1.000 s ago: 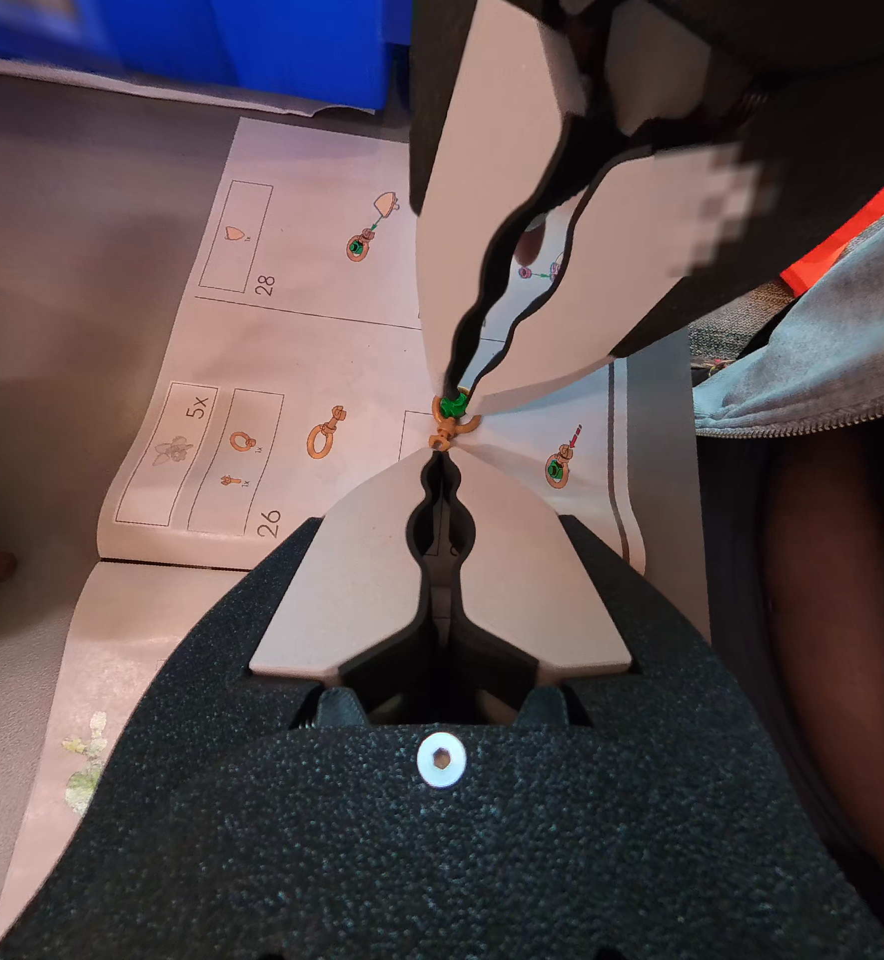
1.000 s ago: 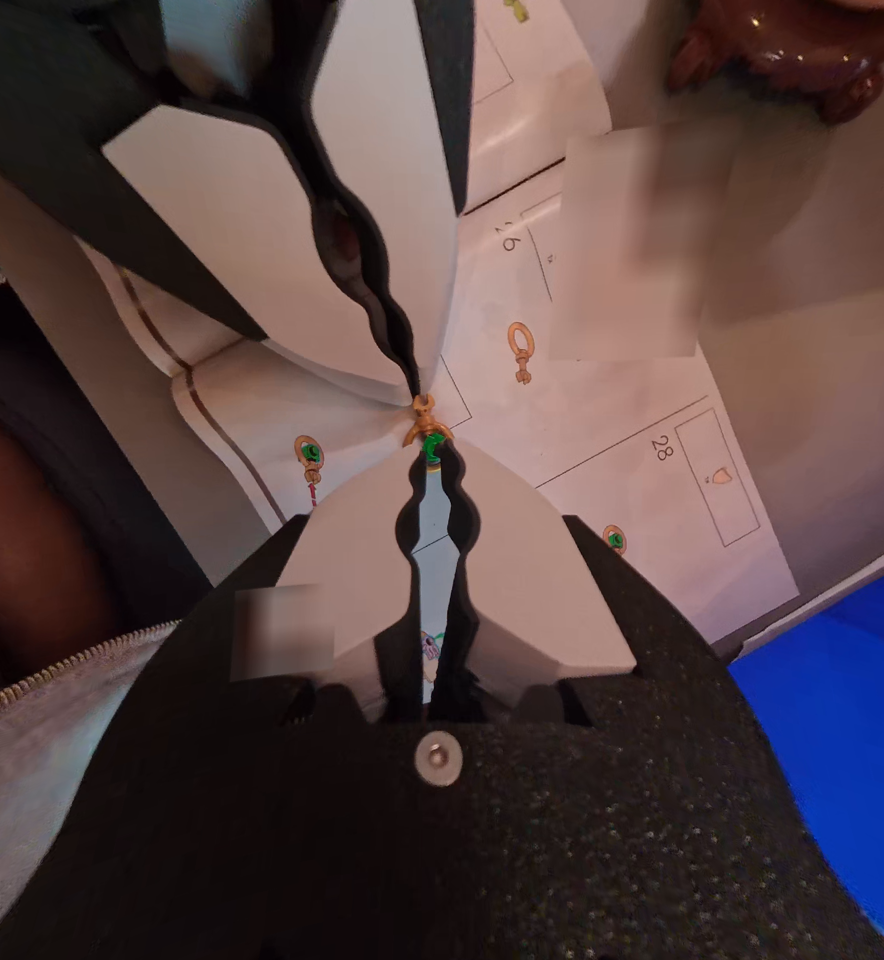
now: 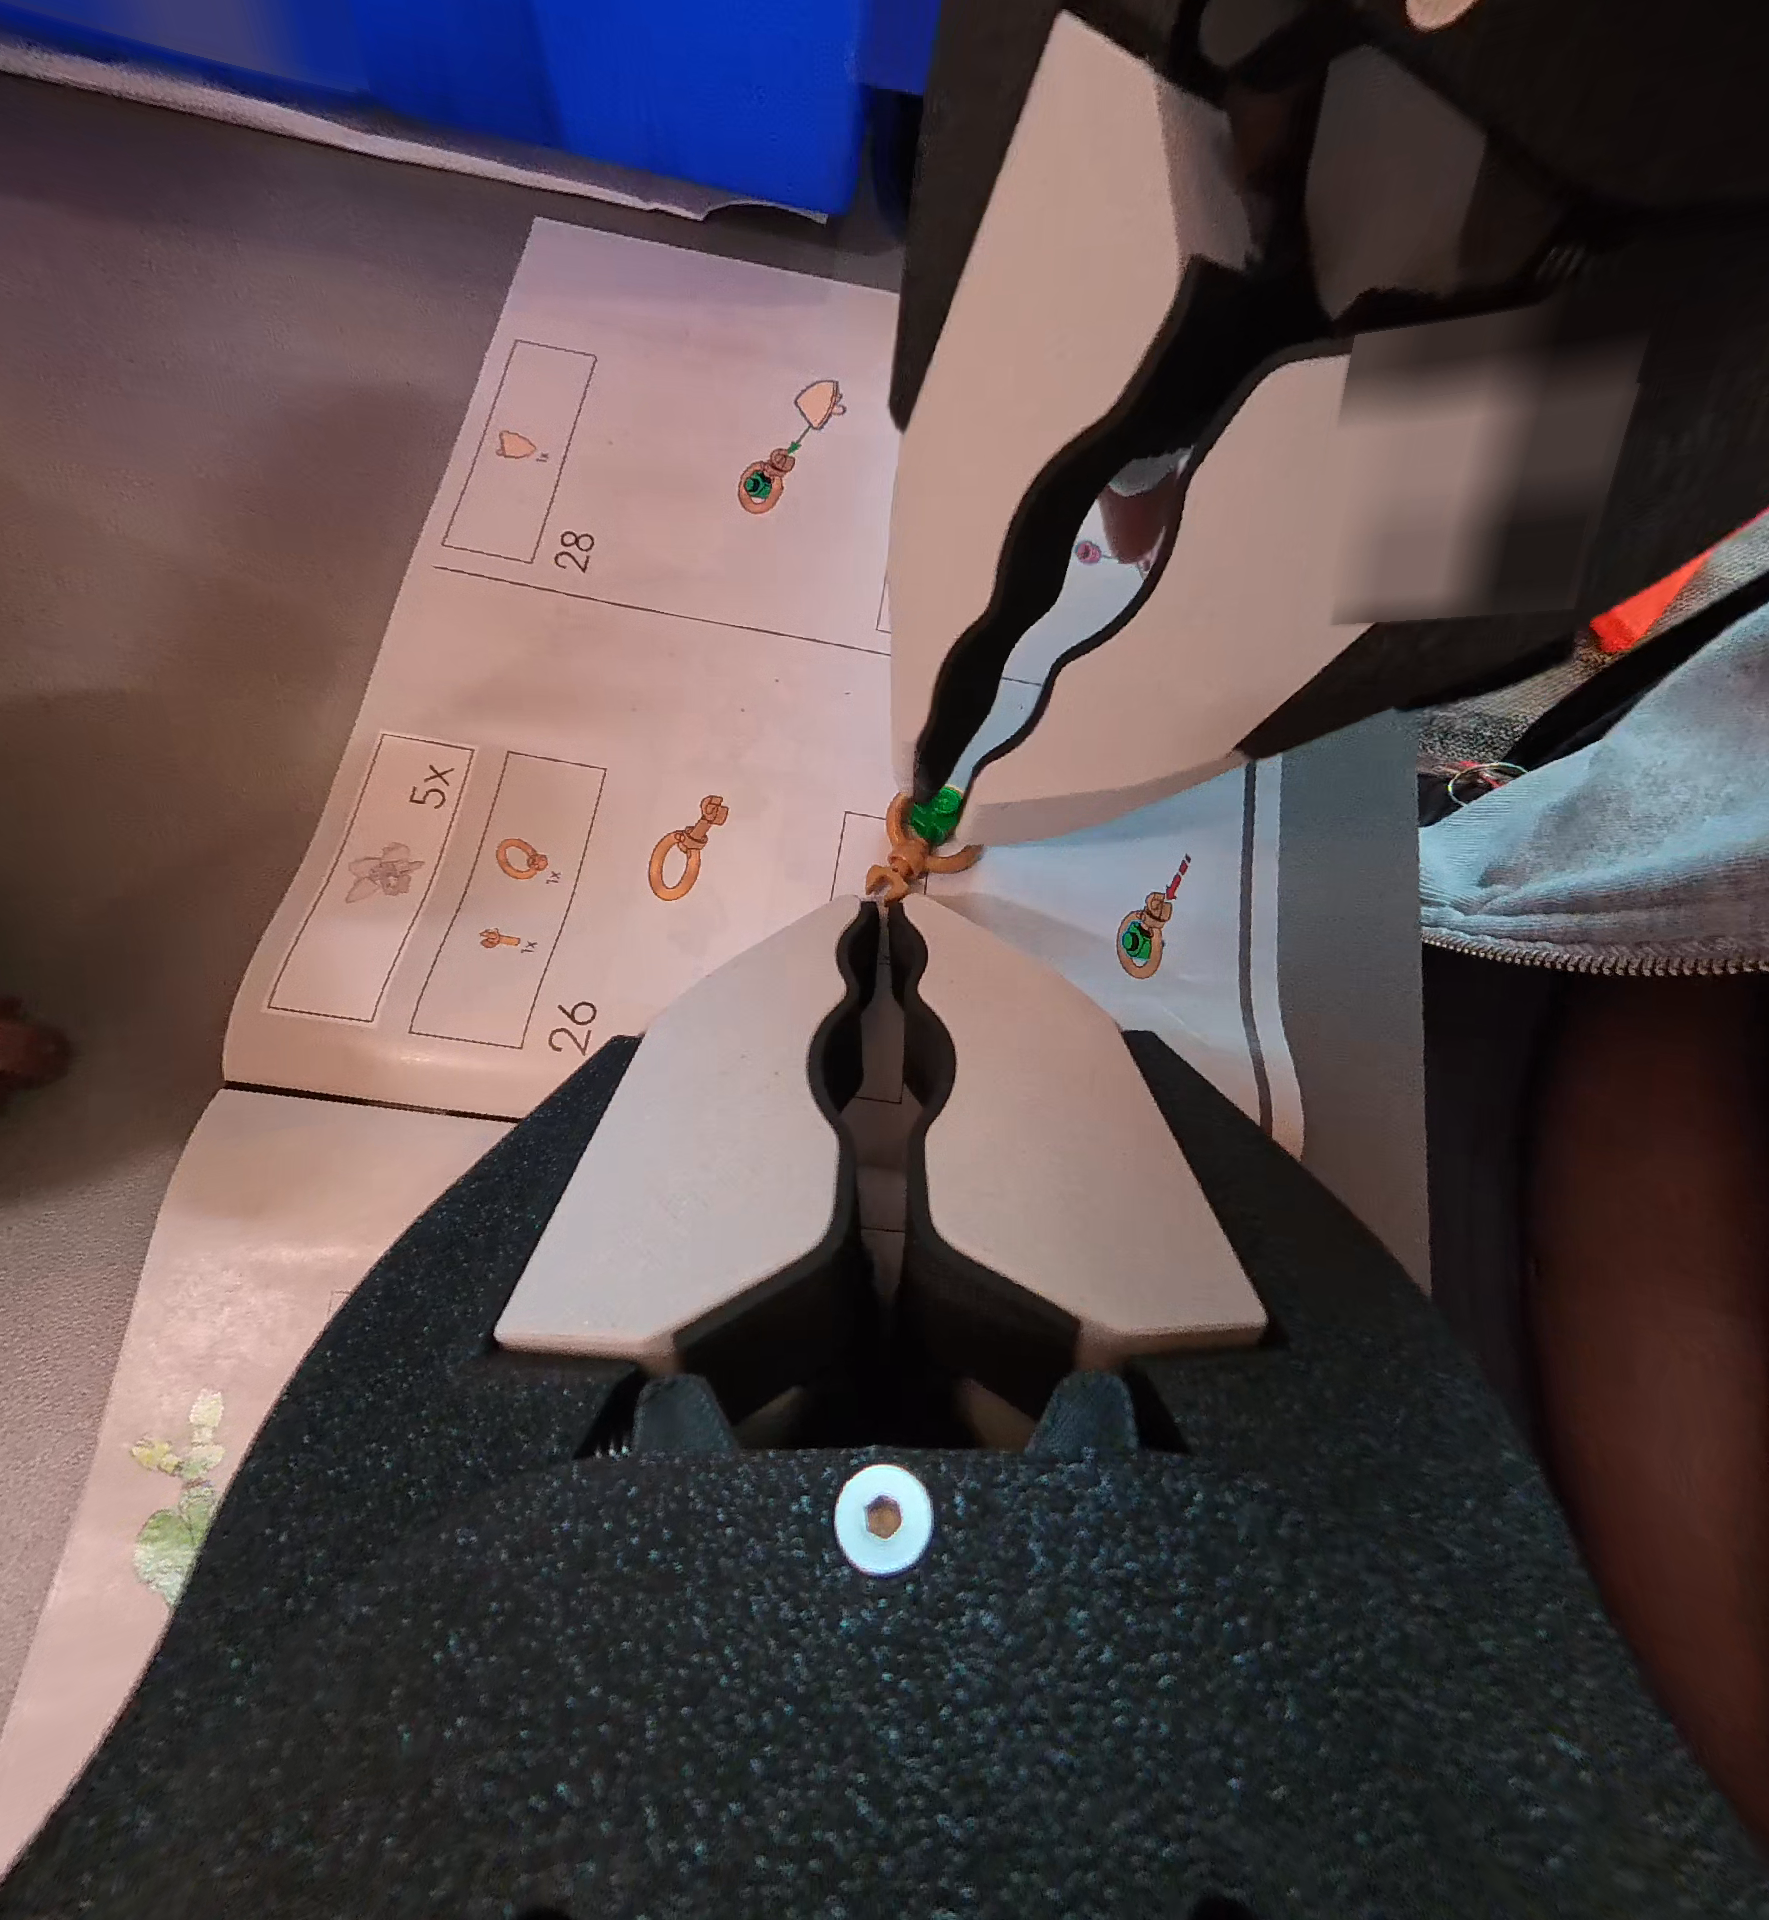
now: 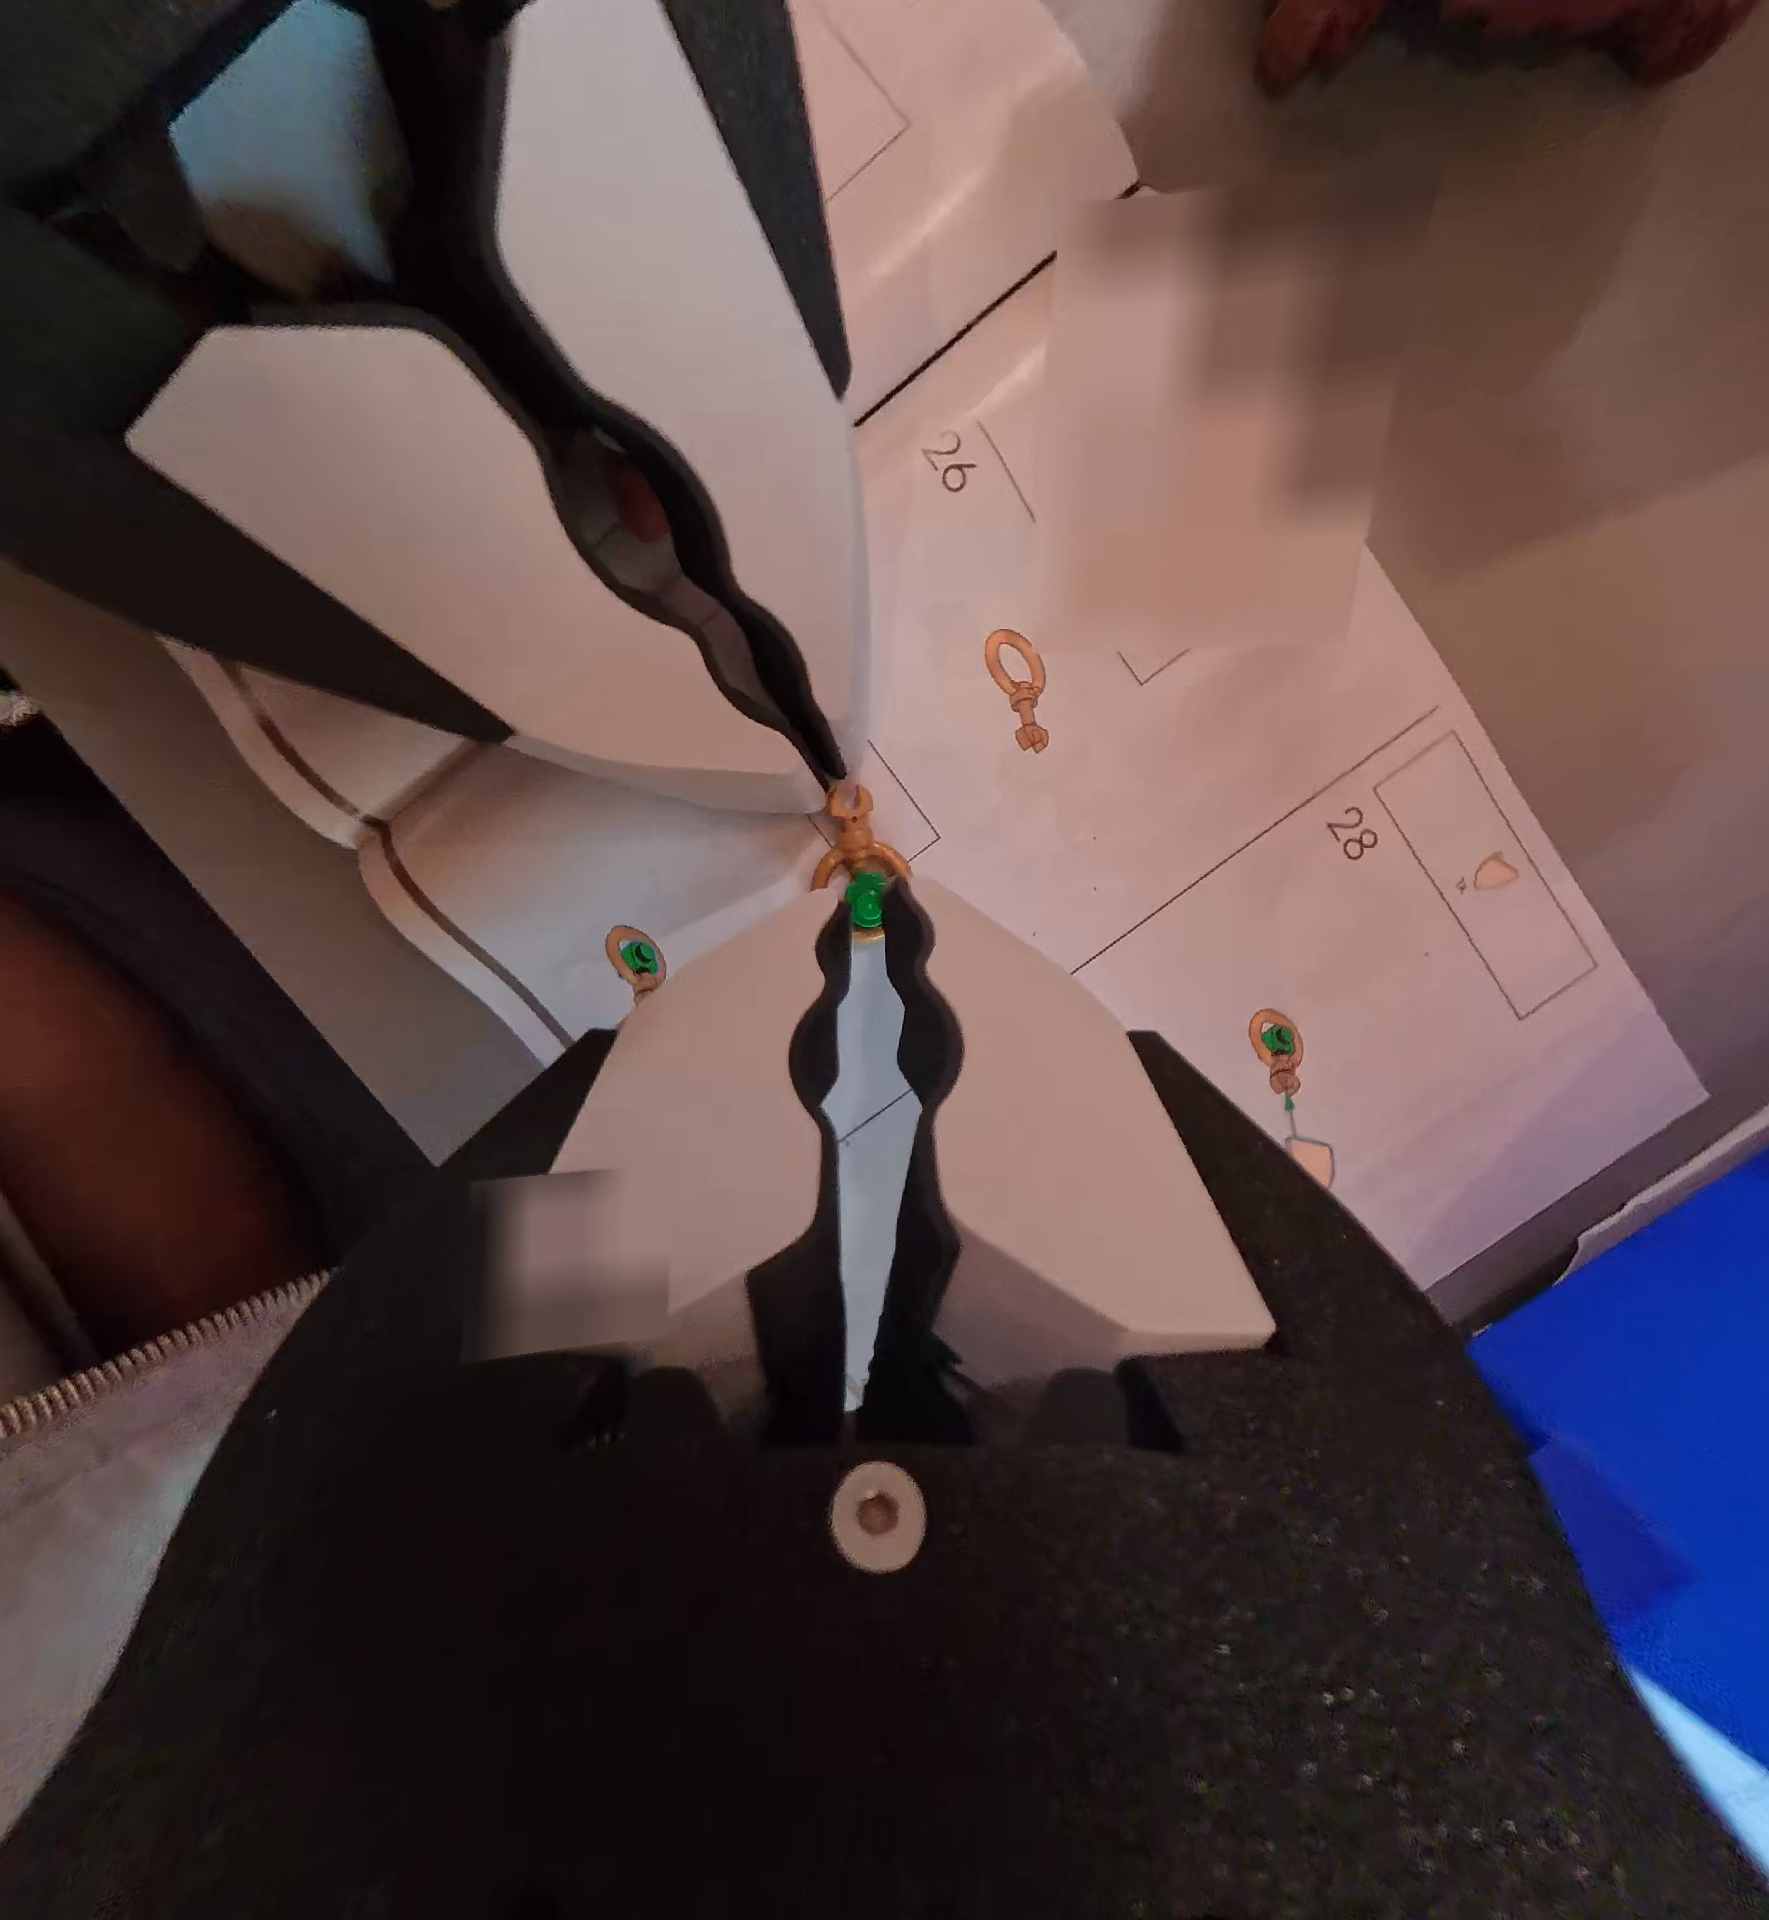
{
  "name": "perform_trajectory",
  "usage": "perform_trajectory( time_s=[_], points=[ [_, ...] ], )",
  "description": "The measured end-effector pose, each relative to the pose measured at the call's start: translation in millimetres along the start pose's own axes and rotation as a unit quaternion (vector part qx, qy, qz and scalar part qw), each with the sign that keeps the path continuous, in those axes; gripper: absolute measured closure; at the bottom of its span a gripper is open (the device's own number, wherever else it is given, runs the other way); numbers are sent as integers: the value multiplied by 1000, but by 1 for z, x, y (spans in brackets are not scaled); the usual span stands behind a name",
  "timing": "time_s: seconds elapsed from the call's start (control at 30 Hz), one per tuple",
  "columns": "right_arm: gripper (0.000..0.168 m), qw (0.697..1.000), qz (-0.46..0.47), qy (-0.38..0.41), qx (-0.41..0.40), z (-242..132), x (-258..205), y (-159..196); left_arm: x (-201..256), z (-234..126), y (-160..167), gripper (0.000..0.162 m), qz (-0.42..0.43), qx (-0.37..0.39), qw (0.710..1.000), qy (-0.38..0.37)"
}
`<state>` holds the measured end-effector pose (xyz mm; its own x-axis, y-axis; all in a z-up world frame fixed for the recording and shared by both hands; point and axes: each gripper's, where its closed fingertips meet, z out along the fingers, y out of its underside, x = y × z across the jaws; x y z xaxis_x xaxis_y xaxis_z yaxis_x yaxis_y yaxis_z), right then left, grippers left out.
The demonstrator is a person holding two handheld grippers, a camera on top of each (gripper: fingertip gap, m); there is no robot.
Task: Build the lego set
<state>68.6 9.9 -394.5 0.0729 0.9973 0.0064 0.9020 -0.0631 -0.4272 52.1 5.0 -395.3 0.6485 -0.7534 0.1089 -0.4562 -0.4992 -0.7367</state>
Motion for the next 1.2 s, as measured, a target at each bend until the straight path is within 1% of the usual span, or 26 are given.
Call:
perform_trajectory(
  time_s=[0.03,0.1,0.27,0.43,0.5,0.53,0.63,0.73,0.93,1.03,1.2],
  points=[
    [162,1000,-17,-8,-4,0,0,0,0,0,0,161,-2,0,1000,1],
    [162,999,-44,-22,-17,0,0,1,0,0,0,161,-4,0,1000,2],
    [162,998,-52,-28,-34,1,0,-1,0,0,0,161,-3,0,1000,2],
    [162,998,-56,-20,-27,1,0,-1,-1,-1,0,161,-7,2,1000,0],
    [162,997,-63,-24,-22,1,0,-1,-4,-5,-3,161,-23,18,1000,-2],
    [162,997,-71,-26,-20,1,0,-1,-2,-6,-5,161,-25,25,999,9],
    [162,996,-82,-31,-23,1,0,-2,0,-2,1,161,-12,-1,1000,10],
    [162,995,-90,-35,-24,2,-1,-3,0,-1,0,162,-13,0,1000,10],
    [163,997,-62,-32,-24,3,-1,-5,-8,-7,-6,160,-46,29,999,0],
    [163,999,-36,-25,-26,3,-2,-5,-9,-2,-1,161,-42,7,999,-7],
    [162,1000,12,-10,-26,4,-1,-7,-7,-1,0,162,-31,4,999,-9]
  ],
)
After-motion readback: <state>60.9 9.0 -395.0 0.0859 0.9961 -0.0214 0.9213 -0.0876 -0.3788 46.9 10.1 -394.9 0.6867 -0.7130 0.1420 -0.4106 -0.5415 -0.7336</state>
